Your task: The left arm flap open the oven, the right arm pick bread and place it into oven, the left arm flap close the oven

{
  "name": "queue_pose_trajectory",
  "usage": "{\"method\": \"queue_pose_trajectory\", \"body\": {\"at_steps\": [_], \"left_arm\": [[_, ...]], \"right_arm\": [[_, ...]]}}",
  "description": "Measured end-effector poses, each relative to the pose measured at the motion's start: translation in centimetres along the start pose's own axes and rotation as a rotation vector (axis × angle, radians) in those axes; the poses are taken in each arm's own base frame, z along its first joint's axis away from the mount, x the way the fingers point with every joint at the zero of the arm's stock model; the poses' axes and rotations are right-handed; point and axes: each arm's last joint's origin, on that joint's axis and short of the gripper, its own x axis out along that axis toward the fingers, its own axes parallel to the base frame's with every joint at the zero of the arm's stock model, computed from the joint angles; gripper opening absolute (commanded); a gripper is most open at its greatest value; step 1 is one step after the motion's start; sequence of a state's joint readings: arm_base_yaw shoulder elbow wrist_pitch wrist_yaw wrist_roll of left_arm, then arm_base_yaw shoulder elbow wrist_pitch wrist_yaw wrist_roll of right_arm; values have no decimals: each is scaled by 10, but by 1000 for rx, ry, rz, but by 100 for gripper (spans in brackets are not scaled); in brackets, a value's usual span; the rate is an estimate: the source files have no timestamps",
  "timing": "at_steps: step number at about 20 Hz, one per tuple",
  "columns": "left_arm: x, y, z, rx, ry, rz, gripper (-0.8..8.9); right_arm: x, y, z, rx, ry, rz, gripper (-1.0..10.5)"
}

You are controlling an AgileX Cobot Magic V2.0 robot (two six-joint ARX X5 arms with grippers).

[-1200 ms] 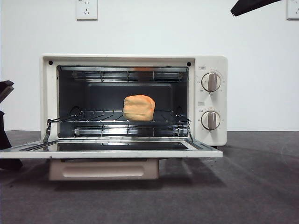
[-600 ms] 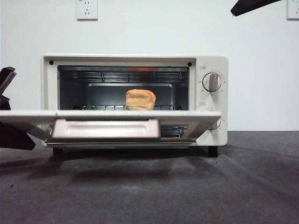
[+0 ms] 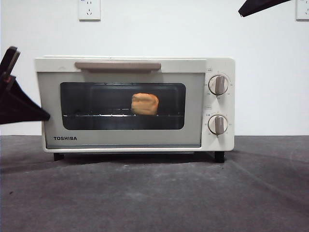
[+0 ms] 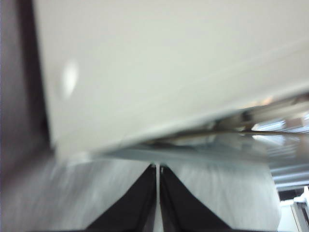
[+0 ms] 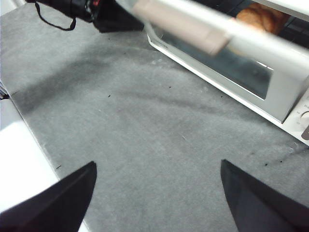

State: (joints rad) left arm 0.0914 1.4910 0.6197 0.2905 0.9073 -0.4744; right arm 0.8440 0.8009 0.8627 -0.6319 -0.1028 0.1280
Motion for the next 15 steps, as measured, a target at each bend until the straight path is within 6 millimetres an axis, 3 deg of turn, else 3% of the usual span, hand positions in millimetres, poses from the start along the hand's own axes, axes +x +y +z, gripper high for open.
{"method": "queue_pose_trajectory", "body": {"at_steps": [9,15], "left_arm": [[-4,-8,5,-14,-33,-19,16],[-21,-37,12,80,-104,-43,16]], "right_arm": [[0,-1,0,0,-3,-20,409],[0,-1,0,0,-4,-28,409]]}}
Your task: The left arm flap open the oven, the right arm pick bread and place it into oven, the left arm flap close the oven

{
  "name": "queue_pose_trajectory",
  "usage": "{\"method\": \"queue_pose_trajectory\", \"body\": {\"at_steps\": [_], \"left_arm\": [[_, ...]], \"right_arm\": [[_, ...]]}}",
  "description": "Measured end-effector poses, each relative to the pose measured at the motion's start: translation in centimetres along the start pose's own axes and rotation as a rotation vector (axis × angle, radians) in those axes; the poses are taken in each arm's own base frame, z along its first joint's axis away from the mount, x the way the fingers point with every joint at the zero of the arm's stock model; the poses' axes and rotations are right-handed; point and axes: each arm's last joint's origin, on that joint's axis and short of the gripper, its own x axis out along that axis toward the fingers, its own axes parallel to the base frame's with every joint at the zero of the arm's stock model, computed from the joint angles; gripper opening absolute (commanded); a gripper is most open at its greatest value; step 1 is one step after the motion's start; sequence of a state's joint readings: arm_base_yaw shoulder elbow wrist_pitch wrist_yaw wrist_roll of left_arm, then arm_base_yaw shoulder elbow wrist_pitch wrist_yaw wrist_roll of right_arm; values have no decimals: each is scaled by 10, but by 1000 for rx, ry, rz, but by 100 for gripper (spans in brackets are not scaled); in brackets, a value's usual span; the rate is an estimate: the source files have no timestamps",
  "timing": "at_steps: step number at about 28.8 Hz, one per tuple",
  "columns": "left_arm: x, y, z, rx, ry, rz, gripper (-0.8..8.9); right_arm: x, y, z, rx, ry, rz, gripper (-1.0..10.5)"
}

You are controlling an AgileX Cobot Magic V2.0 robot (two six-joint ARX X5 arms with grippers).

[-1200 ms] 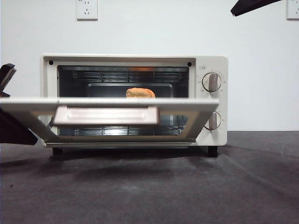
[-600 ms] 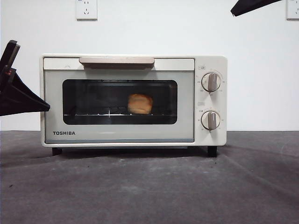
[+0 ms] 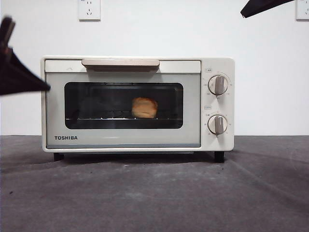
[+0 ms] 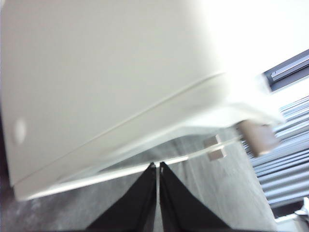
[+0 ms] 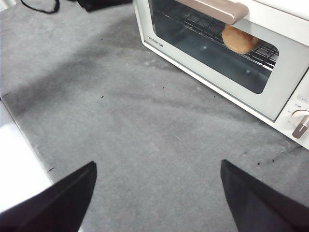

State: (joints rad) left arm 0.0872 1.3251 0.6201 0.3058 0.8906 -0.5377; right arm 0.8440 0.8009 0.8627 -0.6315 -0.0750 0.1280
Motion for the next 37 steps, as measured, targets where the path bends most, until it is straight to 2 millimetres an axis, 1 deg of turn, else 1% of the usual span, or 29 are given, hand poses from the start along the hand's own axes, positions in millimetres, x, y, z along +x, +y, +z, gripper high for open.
{"method": "queue_pose_trajectory", "body": {"at_steps": [5,10,18,24,29,33,37], "left_arm": [[-18,-31,0,66,-55,56,16],[-39,-68,-9,170,-65,128,16],[-76,-120,-24,339,-58,213,16],[-106,-151,-34,447,-62,261,16],[-123,-166,-42,495,-15,266,16],[-128,-166,-50,495,22,278,16],[-129,-166,-51,504,25,278,16]], "right_arm": [[0,0,0,0,0,0,409],[0,-1,0,0,-6,-22,409],[0,0,5,-3,-57,-16,409],[0,0,6,-4,-65,-15,409],[0,0,6,-4,-65,-16,409],[0,0,6,-4,-65,-15,409],[0,0,6,-4,-65,-16,409]]}}
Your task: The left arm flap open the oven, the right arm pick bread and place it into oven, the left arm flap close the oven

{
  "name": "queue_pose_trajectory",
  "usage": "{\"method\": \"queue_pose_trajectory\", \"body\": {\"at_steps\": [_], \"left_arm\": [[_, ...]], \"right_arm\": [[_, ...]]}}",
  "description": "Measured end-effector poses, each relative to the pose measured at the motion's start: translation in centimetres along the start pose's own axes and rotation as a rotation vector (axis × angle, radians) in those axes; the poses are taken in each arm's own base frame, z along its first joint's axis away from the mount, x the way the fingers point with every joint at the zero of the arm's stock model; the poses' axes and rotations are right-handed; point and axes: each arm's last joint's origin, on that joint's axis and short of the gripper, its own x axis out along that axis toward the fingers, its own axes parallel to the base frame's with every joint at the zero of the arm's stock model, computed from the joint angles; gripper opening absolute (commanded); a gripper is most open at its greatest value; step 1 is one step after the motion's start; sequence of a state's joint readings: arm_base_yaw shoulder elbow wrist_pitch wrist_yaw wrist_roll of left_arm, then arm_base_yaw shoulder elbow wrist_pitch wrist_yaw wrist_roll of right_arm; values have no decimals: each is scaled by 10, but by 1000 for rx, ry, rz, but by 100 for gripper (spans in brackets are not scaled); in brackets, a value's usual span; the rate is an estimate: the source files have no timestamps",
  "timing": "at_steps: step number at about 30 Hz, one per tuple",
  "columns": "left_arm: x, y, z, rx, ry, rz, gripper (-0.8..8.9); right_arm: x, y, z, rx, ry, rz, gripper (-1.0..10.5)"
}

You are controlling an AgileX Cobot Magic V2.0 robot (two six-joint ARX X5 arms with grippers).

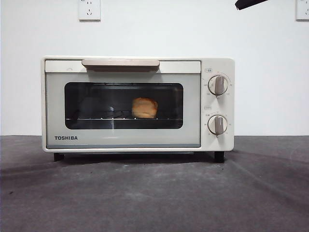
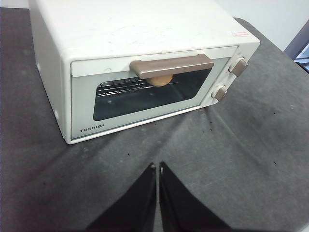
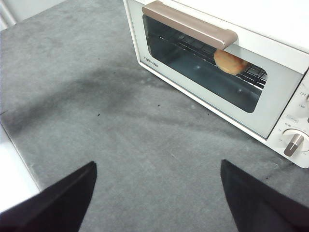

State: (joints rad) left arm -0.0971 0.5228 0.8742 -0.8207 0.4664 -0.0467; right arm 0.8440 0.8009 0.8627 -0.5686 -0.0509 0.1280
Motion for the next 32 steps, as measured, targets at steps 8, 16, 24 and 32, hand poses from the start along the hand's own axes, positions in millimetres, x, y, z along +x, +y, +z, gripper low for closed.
{"method": "queue_pose_trajectory", "body": {"at_steps": [8,16,24,32], "left_arm": [[0,0,0,4,0,0,16],[0,0,0,4,0,0,16],[0,0,0,4,0,0,16],[0,0,0,4,0,0,16]], "right_arm": [[0,-1,0,0,-3,-24,74],[0,-3,0,0,-13,-107,12],[0,-3,0,0,-13,-107,12],[0,-3,0,0,-13,-107,12]]}}
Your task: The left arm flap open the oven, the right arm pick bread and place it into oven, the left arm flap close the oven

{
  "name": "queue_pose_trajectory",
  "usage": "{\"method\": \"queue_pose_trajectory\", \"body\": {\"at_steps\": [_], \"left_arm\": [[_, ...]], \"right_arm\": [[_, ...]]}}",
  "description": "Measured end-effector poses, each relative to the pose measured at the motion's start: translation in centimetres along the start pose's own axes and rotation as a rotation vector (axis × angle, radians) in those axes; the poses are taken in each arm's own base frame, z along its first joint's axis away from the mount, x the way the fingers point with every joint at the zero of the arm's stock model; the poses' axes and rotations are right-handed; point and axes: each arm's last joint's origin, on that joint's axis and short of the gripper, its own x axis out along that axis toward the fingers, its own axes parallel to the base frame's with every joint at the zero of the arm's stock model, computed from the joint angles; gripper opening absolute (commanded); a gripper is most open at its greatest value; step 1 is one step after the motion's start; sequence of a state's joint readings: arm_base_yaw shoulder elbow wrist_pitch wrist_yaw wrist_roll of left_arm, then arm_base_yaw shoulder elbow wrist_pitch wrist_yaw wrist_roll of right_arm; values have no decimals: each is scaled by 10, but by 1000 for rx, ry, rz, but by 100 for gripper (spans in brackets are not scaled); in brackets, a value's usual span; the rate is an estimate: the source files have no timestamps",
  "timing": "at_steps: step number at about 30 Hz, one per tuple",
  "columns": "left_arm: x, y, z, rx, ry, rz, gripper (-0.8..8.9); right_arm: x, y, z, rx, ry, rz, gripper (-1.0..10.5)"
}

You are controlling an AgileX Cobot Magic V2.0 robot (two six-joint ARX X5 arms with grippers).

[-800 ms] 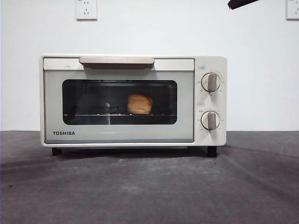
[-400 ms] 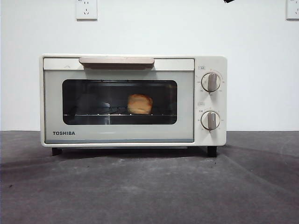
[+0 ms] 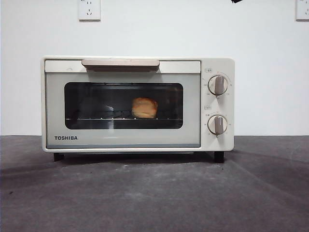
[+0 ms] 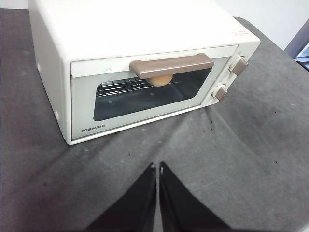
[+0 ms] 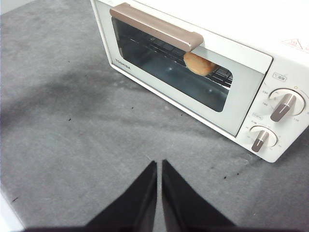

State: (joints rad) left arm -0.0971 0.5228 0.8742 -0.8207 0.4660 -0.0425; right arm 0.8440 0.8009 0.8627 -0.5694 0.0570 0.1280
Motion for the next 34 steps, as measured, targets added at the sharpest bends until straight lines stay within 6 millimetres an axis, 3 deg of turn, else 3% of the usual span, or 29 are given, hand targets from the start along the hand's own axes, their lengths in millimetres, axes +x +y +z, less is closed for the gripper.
{"method": "queue_pose_trajectory", "body": {"at_steps": [10,17,23,34], "left_arm": [[-5,-2,1,60,-40,0,17],[-8,0,2,305,-427,106,17],[7,16,-30,341,-610,297,18],[43,45,-102,268,-539,466,19]], "right_arm": [[0,0,0,0,0,0,12],[0,0,0,0,0,0,12],[0,0,0,0,0,0,12],[0,0,0,0,0,0,12]]}}
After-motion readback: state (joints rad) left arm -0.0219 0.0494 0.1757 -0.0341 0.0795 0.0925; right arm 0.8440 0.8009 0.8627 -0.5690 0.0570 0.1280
